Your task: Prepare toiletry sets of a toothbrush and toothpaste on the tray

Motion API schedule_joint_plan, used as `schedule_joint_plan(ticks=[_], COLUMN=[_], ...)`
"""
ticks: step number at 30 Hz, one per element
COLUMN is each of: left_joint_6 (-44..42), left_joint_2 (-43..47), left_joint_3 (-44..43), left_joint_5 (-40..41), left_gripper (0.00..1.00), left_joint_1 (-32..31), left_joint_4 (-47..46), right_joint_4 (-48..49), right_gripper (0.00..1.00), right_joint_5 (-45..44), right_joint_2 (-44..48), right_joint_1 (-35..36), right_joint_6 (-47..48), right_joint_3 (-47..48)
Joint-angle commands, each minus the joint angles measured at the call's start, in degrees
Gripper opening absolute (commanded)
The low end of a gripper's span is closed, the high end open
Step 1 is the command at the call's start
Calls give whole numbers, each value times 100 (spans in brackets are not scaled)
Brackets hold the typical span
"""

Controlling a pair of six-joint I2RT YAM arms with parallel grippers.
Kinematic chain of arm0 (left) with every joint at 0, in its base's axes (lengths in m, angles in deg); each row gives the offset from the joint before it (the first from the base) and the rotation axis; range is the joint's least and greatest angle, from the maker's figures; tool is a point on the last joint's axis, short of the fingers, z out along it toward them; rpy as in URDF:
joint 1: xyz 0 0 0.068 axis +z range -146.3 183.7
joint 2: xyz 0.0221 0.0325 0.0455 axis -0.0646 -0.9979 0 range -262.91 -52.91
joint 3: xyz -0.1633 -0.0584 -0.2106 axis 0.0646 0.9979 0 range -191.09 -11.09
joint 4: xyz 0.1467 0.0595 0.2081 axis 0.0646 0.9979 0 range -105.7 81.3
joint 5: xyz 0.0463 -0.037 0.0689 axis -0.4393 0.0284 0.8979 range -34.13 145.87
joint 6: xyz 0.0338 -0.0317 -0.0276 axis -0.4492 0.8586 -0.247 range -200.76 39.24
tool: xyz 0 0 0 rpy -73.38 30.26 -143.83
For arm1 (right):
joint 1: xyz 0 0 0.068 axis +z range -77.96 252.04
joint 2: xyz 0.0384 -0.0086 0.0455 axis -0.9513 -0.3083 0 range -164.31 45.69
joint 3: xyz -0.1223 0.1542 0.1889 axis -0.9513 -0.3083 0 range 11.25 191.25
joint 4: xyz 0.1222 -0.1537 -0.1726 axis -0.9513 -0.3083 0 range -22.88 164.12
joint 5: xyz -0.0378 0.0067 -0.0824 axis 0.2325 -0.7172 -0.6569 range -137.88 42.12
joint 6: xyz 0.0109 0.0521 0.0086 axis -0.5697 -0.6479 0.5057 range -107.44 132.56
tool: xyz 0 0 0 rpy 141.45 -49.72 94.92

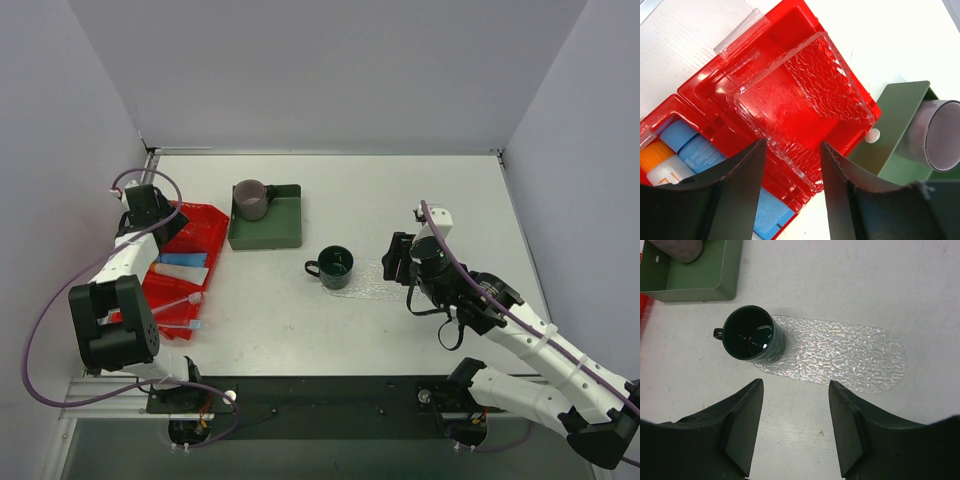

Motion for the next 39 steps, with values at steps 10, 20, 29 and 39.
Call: schedule_joint_plan(ticks=[10,20,29,39], left_joint_6=[-209,-191,-191,-138], left_joint_2=[-227,-368,-438,-307], left_joint_3=[-378,-396,-431,-431], left_joint_5=[-43,-193,-298,-457], left_gripper=[55,52,44,32], left_joint_1=[148,297,411,438], left_joint_4=[-250,-330,-365,-365], right_joint_4=[115,158,194,203], right_gripper=[50,49,49,48], right_joint_5=[-58,39,101,136], right_joint_2=[-118,-259,-320,-364], right_joint_1=[-37,-37,-37,-37], right_joint_6=[-20,-29,-46,-73], right_joint_3=[-46,-11,15,50])
